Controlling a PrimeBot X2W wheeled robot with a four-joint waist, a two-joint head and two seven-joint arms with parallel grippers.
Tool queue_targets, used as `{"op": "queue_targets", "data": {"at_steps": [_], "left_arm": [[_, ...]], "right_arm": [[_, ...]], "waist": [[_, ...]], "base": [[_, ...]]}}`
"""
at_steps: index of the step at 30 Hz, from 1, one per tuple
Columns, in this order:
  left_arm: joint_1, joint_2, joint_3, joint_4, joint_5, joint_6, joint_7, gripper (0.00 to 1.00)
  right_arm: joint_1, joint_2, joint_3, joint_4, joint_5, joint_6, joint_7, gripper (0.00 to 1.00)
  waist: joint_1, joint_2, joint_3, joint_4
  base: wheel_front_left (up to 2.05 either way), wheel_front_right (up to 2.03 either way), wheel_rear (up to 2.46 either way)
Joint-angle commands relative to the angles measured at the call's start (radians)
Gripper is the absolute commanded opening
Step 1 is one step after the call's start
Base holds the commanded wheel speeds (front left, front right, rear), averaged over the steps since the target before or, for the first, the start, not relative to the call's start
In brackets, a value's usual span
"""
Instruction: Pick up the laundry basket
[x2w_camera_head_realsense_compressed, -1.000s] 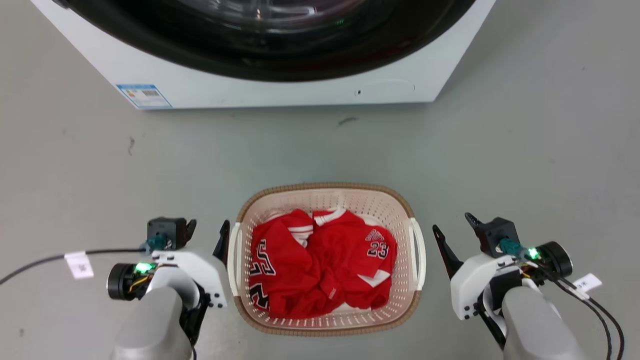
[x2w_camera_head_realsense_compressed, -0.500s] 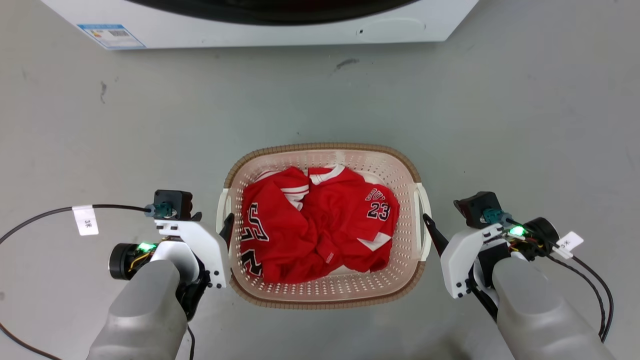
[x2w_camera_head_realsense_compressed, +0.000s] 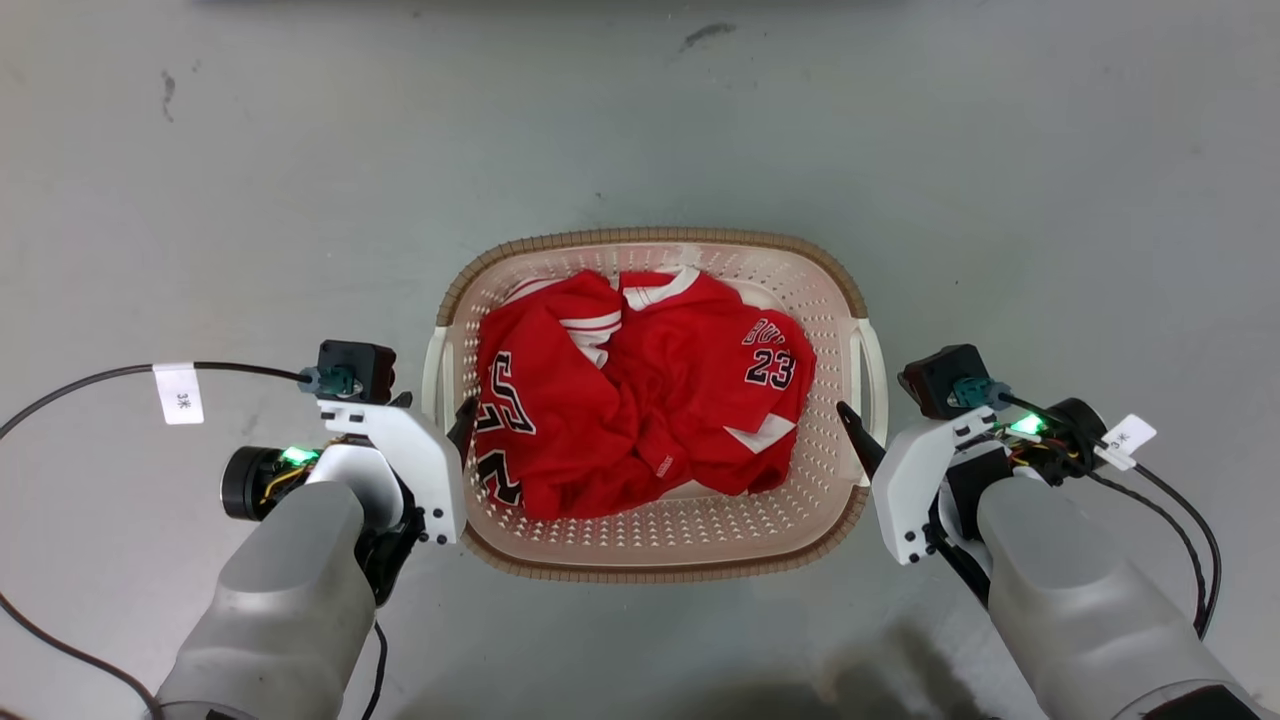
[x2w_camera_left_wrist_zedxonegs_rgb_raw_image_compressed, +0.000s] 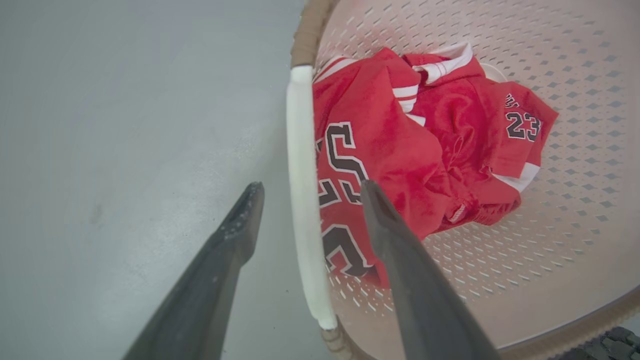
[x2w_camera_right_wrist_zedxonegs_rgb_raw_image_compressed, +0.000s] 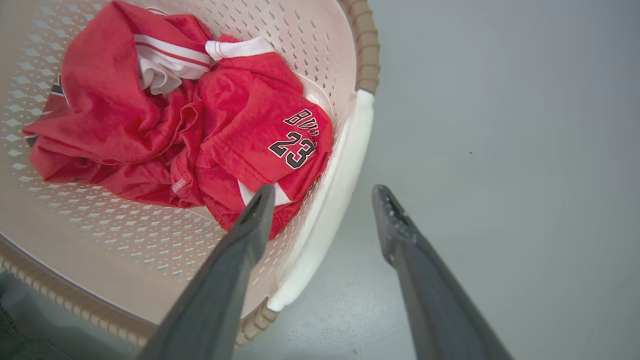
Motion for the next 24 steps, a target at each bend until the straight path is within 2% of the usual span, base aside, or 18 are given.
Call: {"op": "queue_targets", "data": {"at_steps": [1, 11, 12, 13, 14, 24], "left_arm": [[-0.021, 0.006, -0.013, 0.009, -0.012, -0.001, -0.005, 1.0], [-0.052, 0.007, -0.074, 0.039, -0.059, -0.001, -0.01, 1.0], [-0.056, 0.006, -0.081, 0.04, -0.065, -0.001, -0.006, 0.67], [-0.06, 0.008, -0.088, 0.041, -0.067, -0.001, -0.006, 0.34], [-0.063, 0.008, -0.096, 0.042, -0.071, -0.001, -0.008, 0.0], [-0.068, 0.0, -0.158, 0.052, -0.122, -0.002, 0.011, 0.0]], "right_arm": [[-0.024, -0.002, 0.008, 0.005, 0.007, -0.001, 0.004, 1.0], [-0.04, -0.002, 0.032, 0.015, 0.038, -0.001, 0.022, 1.0], [-0.043, -0.002, 0.034, 0.016, 0.039, -0.001, 0.024, 1.0], [-0.047, -0.001, 0.035, 0.016, 0.04, -0.001, 0.028, 0.46], [-0.049, -0.002, 0.037, 0.017, 0.039, -0.001, 0.033, 0.0], [-0.05, -0.001, 0.058, 0.021, 0.053, -0.001, 0.059, 0.0]], "waist": [[-0.0002, 0.0, 0.018, 0.002], [-0.0002, 0.0, 0.053, 0.005], [-0.0002, 0.0, 0.055, 0.006], [-0.0002, 0.0, 0.058, 0.006], [-0.0002, 0.0, 0.059, 0.006], [-0.0002, 0.0, 0.056, 0.01]], "base": [[0.0, 0.0, 0.0], [0.0, 0.0, 0.0], [0.0, 0.0, 0.0], [0.0, 0.0, 0.0], [0.0, 0.0, 0.0], [0.0, 0.0, 0.0]]}}
